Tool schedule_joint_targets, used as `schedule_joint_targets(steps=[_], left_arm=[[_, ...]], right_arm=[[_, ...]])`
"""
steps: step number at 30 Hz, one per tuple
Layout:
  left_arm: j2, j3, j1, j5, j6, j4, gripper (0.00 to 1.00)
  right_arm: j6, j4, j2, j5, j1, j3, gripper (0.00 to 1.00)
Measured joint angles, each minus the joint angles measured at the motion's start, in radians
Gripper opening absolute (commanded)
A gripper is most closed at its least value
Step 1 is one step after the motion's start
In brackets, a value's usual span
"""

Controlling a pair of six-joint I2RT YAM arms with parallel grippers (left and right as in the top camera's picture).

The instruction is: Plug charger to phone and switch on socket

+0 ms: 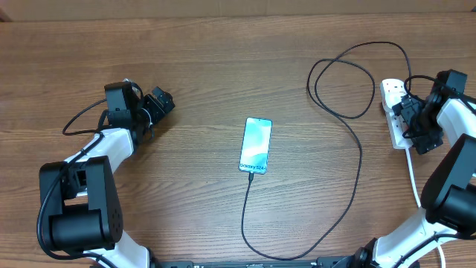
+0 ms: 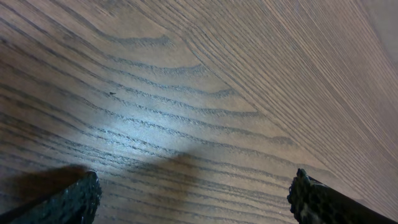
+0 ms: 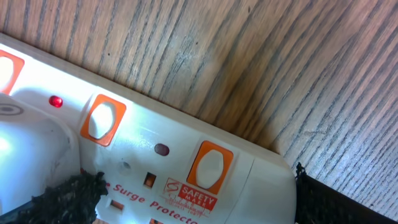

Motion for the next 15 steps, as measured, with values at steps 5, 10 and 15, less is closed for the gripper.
schedule_joint_targets(steps=[5,10,15], left_arm=[[0.000,0.000,0.000,0.000,0.000,0.000,0.99],[0.000,0.000,0.000,0.000,0.000,0.000,1.00],[0.000,0.000,0.000,0.000,0.000,0.000,0.99]], right_arm=[[-0.012,0.016,0.001,-0.024,-0.022,0.000,1.00],[-0.022,0.061,0.005,-0.022,-0.042,-0.001,1.00],[-0.023,0.093,0.008,0.001,-0.047,-0.002,1.00]])
